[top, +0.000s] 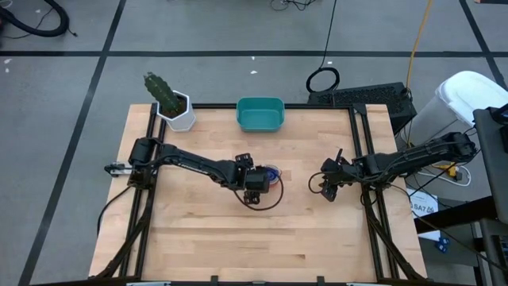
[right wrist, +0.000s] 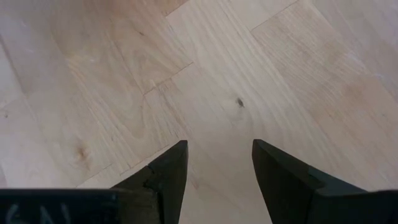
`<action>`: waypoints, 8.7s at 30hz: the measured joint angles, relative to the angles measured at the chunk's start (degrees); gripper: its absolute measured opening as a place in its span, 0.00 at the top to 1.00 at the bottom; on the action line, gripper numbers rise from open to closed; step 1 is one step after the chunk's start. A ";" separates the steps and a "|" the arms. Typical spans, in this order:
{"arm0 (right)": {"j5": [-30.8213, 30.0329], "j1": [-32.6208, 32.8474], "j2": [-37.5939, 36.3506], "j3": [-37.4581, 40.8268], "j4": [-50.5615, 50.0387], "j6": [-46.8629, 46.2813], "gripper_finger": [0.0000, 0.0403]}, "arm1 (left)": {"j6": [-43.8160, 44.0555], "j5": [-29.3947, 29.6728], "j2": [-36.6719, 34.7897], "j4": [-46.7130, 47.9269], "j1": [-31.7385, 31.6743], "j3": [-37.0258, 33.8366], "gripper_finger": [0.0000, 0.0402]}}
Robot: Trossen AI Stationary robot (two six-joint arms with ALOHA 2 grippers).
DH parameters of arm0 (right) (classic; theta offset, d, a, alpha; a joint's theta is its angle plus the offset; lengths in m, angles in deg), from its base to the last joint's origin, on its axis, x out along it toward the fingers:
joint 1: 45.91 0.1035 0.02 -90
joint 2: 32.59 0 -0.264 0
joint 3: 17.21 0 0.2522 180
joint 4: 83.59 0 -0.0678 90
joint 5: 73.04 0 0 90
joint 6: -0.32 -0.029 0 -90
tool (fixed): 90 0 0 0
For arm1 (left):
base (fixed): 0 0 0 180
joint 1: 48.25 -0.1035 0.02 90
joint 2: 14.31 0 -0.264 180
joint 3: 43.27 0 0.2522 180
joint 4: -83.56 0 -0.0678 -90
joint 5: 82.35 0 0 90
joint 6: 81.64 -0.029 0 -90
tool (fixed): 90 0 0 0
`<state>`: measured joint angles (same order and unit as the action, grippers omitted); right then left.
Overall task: Nest measuring cups in basket
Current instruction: Adjust the stacked measuring cups, then put the stacked measuring cups into the light green bin
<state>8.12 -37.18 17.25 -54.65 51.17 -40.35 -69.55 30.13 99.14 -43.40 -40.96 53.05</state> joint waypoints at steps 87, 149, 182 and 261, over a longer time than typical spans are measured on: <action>-0.07 0.00 -0.02 0.02 0.01 -0.04 0.58 | -4.48 -14.75 -0.04 -0.41 -5.21 0.00 0.47; -0.07 0.00 -0.02 0.04 0.01 0.00 0.58 | -2.95 -15.58 -0.07 -0.38 -5.29 0.02 0.28; -0.07 0.00 -0.02 0.04 0.01 0.00 0.58 | -2.79 -17.52 -0.07 -0.37 -5.64 0.02 0.63; -0.11 0.00 -0.02 0.04 0.45 0.85 0.58 | -8.19 -13.35 -10.39 3.11 -12.54 0.00 0.64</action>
<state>8.01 -37.18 17.23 -54.61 51.63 -39.49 -77.74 16.78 88.75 -40.29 -53.49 53.05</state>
